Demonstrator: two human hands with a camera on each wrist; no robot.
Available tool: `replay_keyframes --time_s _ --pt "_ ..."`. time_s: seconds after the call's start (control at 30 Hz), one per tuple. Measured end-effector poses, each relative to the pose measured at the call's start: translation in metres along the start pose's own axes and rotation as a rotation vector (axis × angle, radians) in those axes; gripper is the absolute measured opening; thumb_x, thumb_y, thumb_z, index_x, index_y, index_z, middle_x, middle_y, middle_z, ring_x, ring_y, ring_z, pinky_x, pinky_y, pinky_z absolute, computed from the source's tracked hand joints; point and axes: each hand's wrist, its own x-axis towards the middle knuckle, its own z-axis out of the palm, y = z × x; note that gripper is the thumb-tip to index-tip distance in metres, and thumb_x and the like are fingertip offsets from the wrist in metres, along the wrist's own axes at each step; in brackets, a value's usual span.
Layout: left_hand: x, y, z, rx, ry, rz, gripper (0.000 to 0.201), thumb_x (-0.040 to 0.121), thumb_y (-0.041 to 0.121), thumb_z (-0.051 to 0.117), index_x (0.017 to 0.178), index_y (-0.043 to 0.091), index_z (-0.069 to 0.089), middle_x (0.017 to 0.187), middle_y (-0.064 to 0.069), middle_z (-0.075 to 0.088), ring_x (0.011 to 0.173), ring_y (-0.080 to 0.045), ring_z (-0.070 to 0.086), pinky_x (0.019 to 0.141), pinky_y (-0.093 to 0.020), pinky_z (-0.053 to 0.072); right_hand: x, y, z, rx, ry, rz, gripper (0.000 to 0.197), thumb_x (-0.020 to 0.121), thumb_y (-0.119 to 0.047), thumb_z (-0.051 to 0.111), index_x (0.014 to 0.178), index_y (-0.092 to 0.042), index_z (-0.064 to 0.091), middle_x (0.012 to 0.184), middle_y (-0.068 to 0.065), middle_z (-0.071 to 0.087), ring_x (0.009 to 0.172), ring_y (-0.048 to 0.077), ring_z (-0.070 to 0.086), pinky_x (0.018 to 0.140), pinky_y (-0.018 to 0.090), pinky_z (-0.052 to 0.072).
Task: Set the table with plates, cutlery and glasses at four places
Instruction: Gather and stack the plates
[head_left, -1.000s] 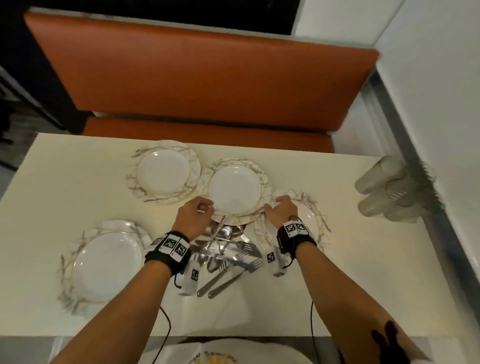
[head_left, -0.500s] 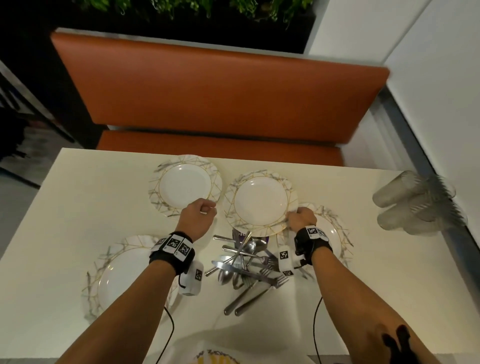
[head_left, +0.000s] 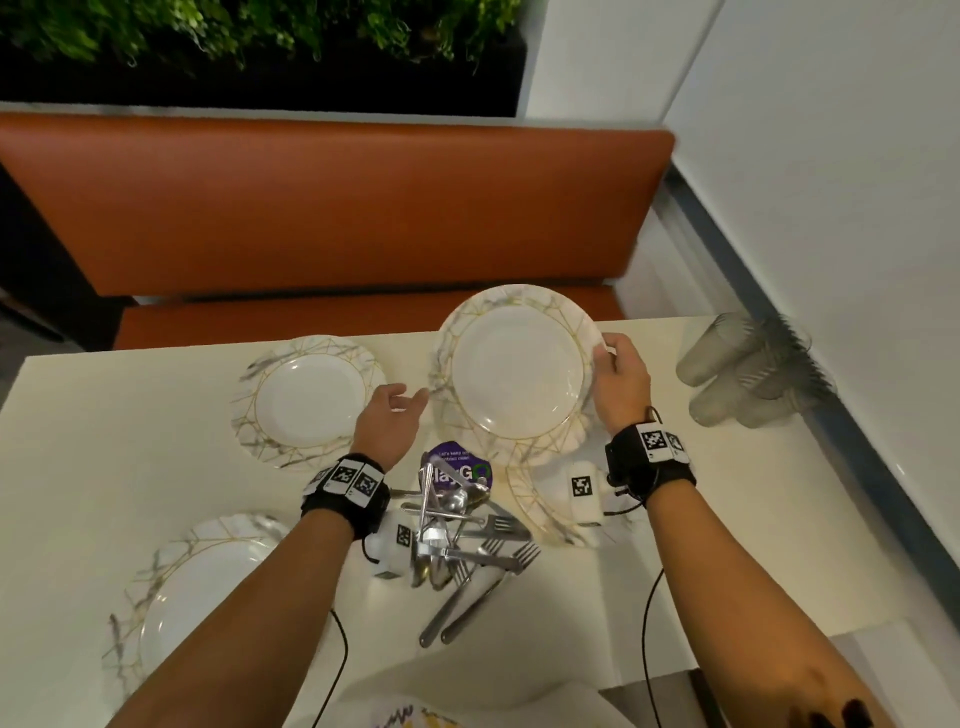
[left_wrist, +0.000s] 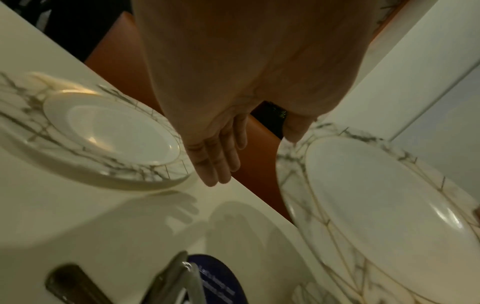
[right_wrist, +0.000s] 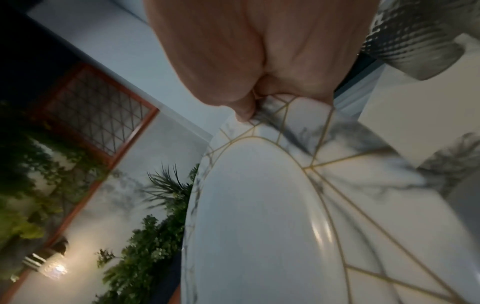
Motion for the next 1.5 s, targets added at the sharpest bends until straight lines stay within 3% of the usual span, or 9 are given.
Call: replay_keyframes --time_s 0.1,0.23,0.33,0.43,0.63,0.7,0.9,1.3,1.5 --pt "-0.001 0.002 0.015 -0.229 -0.066 -0.083 0.08 0.084 0.077 0.06 0.14 0.021 0.051 0.121 -0.001 0.067 0.108 -0.023 0.068 0.097 -0.047 0.056 0.0 0.01 -0.004 0.148 -0.048 0.024 0.021 0.104 -0.023 0.046 0.113 -0.016 0.063 0.109 0.004 0.07 0.102 0.023 0.063 0.09 0.038 0.051" --pt "-0.014 0.016 0.036 -0.602 -0.057 -0.131 0.048 0.105 0.041 0.052 0.139 0.008 0.056 0.125 -0.028 0.064 0.116 -0.045 0.063 0.101 -0.047 0.051 0.002 0.026 -0.006 0.238 -0.23 0.133 0.021 0.104 -0.029 0.047 0.115 -0.022 0.064 0.109 0.001 0.069 0.101 0.02 0.064 0.09 0.037 0.053" --pt "-0.018 0.016 0.046 -0.474 0.131 -0.116 0.051 0.108 0.038 0.044 0.152 0.013 0.043 0.154 -0.009 0.048 0.142 -0.032 0.044 0.106 -0.036 0.038 0.009 0.045 -0.013 0.177 -0.333 0.207 0.025 0.105 -0.034 0.047 0.113 -0.022 0.068 0.1 0.001 0.069 0.088 0.021 0.064 0.073 0.031 0.054" --pt "-0.021 0.008 0.05 -0.513 0.236 -0.105 0.065 0.098 0.055 0.047 0.156 0.029 0.037 0.162 0.0 0.039 0.148 -0.029 0.038 0.117 -0.05 0.036 0.019 0.082 -0.025 -0.067 -0.307 0.213 0.024 0.1 -0.029 0.053 0.115 -0.019 0.069 0.115 0.004 0.072 0.105 0.027 0.066 0.088 0.034 0.051" --pt "-0.029 -0.007 0.054 -0.377 0.44 0.037 0.03 0.108 0.039 0.04 0.128 0.026 0.058 0.133 0.005 0.058 0.127 -0.02 0.053 0.111 -0.042 0.042 0.03 0.156 -0.048 -0.628 -0.423 0.43 0.049 0.091 -0.025 0.059 0.138 -0.02 0.045 0.143 0.013 0.044 0.133 0.036 0.039 0.106 0.045 0.039" --pt "-0.036 -0.008 0.056 -0.397 0.49 0.033 0.02 0.109 0.035 0.04 0.108 0.032 0.059 0.117 0.004 0.061 0.114 -0.02 0.056 0.103 -0.039 0.046 0.031 0.171 -0.052 -0.621 -0.467 0.431 0.053 0.092 -0.026 0.062 0.14 -0.017 0.043 0.144 0.014 0.044 0.133 0.036 0.041 0.107 0.045 0.042" --pt "-0.043 -0.012 0.063 -0.425 0.628 -0.012 0.037 0.107 0.035 0.041 0.126 0.008 0.057 0.134 -0.017 0.06 0.127 -0.033 0.054 0.111 -0.046 0.044 0.035 0.191 -0.061 -0.433 -0.533 0.396 0.052 0.09 -0.016 0.065 0.139 -0.014 0.049 0.131 0.013 0.062 0.115 0.033 0.062 0.095 0.035 0.051" --pt "-0.049 0.009 0.088 -0.441 0.654 -0.024 0.033 0.108 0.039 0.04 0.118 0.016 0.061 0.116 -0.002 0.063 0.118 -0.031 0.059 0.106 -0.048 0.049 0.102 0.148 -0.099 -0.239 -0.464 0.092 0.028 0.1 -0.018 0.051 0.126 -0.015 0.062 0.117 0.005 0.068 0.1 0.026 0.064 0.084 0.033 0.048" --pt "-0.055 0.019 0.109 -0.512 0.52 -0.083 0.042 0.108 0.038 0.042 0.142 0.017 0.054 0.147 -0.002 0.055 0.135 -0.024 0.049 0.117 -0.049 0.037 0.118 0.125 -0.102 -0.067 -0.392 0.025 0.026 0.101 -0.018 0.05 0.122 -0.019 0.066 0.109 0.003 0.071 0.095 0.023 0.065 0.083 0.034 0.052"
